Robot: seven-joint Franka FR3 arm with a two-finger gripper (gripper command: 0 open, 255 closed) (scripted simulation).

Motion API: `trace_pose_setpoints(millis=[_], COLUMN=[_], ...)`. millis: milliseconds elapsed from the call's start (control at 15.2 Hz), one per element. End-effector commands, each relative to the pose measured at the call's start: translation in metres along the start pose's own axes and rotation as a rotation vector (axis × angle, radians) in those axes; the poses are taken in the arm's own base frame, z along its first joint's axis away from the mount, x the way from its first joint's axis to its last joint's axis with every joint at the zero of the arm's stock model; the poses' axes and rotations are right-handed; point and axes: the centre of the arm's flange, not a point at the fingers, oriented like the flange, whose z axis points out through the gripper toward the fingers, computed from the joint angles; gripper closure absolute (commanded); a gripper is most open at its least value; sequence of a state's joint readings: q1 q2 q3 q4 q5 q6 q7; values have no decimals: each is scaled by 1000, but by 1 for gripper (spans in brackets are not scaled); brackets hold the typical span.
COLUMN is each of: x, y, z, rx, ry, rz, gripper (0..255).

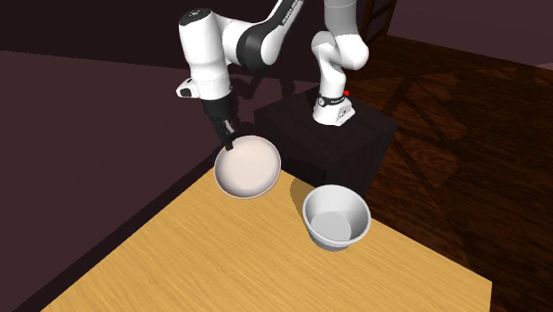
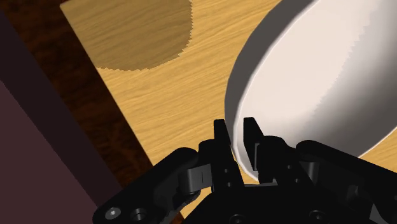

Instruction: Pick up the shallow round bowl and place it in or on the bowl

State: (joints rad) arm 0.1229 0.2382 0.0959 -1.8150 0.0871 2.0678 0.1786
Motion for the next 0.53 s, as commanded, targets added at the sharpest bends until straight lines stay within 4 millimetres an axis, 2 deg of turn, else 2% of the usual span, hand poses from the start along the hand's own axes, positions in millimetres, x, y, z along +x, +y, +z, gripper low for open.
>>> trace_pose_setpoints(millis=[0,198,462], x=[1,1,-29], y=[-1,-2,-46], z=[-11,-26,-28], rx=[0,0,0], ry=[0,0,0], rz=[0,0,0], gripper=[255,255,255])
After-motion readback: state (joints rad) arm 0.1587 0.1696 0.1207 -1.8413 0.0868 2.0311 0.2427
